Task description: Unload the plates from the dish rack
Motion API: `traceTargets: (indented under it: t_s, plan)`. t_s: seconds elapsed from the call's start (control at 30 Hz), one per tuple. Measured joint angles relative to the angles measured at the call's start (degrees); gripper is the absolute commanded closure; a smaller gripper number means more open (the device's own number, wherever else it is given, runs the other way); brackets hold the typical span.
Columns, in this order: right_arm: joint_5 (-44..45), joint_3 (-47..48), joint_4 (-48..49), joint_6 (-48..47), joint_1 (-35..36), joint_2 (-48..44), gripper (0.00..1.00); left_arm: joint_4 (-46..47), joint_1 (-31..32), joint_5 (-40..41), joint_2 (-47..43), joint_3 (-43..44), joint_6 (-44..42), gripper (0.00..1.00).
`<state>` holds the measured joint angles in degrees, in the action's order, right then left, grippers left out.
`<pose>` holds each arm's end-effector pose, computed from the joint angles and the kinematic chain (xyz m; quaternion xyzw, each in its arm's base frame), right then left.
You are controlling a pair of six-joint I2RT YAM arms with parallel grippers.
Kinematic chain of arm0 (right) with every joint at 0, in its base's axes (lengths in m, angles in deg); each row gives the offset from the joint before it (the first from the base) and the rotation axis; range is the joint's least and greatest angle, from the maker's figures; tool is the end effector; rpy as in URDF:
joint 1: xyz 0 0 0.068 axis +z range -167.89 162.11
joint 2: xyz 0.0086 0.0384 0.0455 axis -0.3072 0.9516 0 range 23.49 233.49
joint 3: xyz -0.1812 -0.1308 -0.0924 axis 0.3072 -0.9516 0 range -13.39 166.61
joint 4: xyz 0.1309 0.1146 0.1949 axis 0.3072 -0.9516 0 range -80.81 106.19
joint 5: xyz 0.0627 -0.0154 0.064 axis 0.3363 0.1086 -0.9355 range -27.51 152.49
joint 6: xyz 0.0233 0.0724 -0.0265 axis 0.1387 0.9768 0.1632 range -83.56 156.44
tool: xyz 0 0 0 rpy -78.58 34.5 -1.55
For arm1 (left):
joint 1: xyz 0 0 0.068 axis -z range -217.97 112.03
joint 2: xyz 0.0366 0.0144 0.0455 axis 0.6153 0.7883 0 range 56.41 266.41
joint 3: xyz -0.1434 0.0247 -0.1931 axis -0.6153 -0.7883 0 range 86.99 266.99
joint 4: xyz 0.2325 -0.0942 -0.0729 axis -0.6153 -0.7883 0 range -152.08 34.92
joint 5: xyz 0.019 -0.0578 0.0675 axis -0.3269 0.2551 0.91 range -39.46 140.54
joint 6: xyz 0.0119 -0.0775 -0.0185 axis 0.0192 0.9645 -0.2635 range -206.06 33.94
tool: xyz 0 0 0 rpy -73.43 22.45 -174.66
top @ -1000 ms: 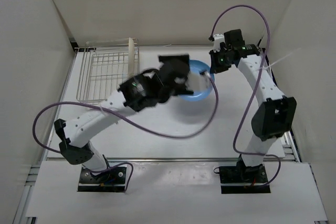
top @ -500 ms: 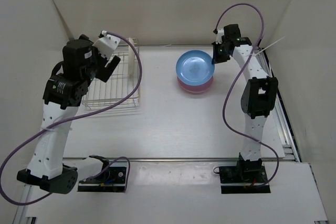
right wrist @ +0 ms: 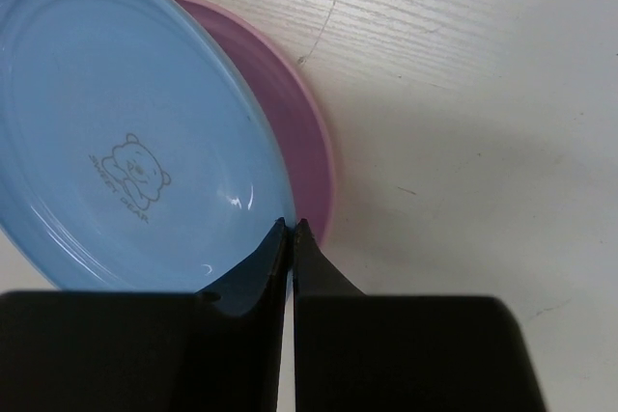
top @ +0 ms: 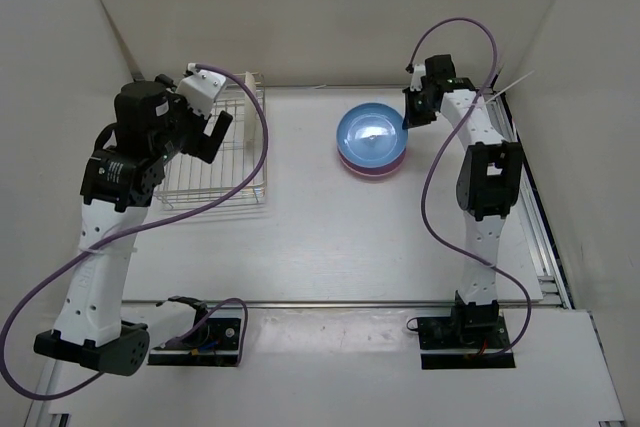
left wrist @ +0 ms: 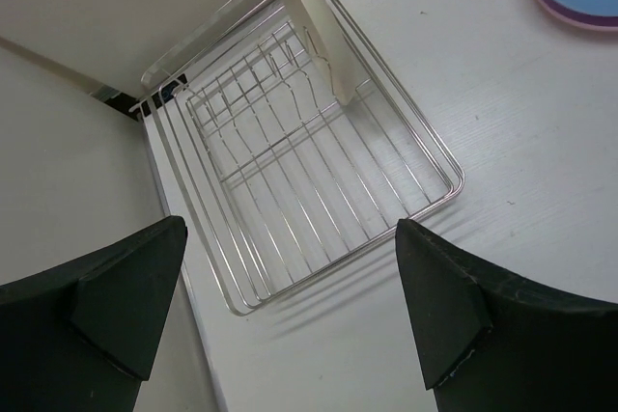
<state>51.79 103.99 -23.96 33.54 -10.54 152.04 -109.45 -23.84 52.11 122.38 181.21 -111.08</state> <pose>0.4994 0.0775 0.1951 -0.1147 0.9329 0.1008 0.3261 0.2349 -0.0571 0.4306 0.2775 0.8019 0.0617 0.5255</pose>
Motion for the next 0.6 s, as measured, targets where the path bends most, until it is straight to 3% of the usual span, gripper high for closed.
traceTargets:
  t_s: [0.4, 0.47, 0.53, 0.6]
  plan:
    - [0.26, 0.07, 0.09, -0.04, 0.00, 2.86, 0.96, -0.02, -0.20, -2.49, -1.33, 0.02, 0.94, 0.00]
    - [0.35, 0.07, 0.07, 0.00, 0.00, 2.86, 0.87, -0.02, -0.20, -2.82, -1.33, 0.02, 0.94, 0.00]
    - [0.52, 0.07, 0.11, 0.22, 0.00, 2.86, 0.67, -0.02, -0.20, -3.13, -1.33, 0.02, 0.96, 0.00]
    - [0.66, 0.07, 0.11, 0.09, 0.00, 2.86, 0.67, -0.02, -0.24, -3.48, -1.33, 0.02, 0.96, 0.00]
